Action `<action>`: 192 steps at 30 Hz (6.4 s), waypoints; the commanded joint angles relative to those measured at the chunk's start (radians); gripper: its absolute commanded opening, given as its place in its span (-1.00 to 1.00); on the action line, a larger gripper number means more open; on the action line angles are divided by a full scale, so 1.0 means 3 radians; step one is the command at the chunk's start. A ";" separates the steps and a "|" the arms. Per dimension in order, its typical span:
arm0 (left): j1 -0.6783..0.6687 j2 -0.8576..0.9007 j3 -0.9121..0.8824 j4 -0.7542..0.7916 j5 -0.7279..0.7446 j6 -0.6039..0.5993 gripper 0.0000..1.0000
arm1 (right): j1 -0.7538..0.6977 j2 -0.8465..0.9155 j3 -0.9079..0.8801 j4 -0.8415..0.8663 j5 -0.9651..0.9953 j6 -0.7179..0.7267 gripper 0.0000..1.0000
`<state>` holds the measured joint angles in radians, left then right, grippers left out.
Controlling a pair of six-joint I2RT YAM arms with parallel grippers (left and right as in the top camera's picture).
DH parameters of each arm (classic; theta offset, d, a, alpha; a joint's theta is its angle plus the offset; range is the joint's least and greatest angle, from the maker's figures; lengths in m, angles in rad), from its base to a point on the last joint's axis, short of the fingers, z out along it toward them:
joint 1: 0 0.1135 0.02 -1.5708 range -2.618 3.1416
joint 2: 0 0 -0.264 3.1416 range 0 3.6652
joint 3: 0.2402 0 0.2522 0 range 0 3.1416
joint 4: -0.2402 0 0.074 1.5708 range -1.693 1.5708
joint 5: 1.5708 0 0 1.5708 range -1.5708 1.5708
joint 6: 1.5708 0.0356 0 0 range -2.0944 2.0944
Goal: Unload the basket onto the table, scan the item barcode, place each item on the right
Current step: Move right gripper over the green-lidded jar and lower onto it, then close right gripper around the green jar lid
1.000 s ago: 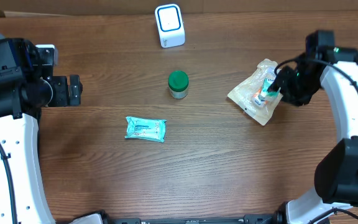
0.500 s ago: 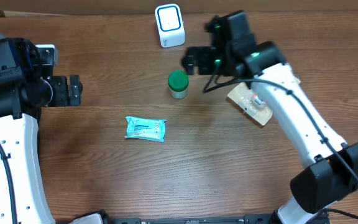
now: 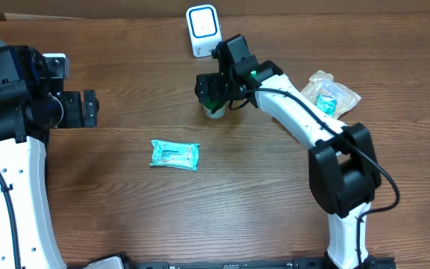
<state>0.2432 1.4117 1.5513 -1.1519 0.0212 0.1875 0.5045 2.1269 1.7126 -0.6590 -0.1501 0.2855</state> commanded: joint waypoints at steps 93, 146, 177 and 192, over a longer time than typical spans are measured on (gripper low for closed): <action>0.0018 -0.0037 0.0058 0.0011 -0.0009 0.0050 0.99 | 0.0394 -0.0107 -0.0022 -0.1658 0.0573 0.2000 0.67; 0.0018 -0.0037 0.0058 0.0011 -0.0010 0.0050 0.99 | 0.0373 -0.0107 0.0289 -0.1760 0.0111 0.0596 1.00; 0.0017 -0.0037 0.0058 0.0011 -0.0009 0.0050 0.99 | 0.0409 -0.0107 0.0018 -0.1626 0.0221 0.0422 0.61; 0.0018 -0.0037 0.0058 0.0011 -0.0010 0.0050 0.99 | 0.0416 -0.0107 -0.0114 -0.1528 0.0275 0.0431 0.45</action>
<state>0.2432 1.4117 1.5513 -1.1519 0.0212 0.1875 0.6235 2.1029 1.7069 -1.1366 -0.0803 0.4175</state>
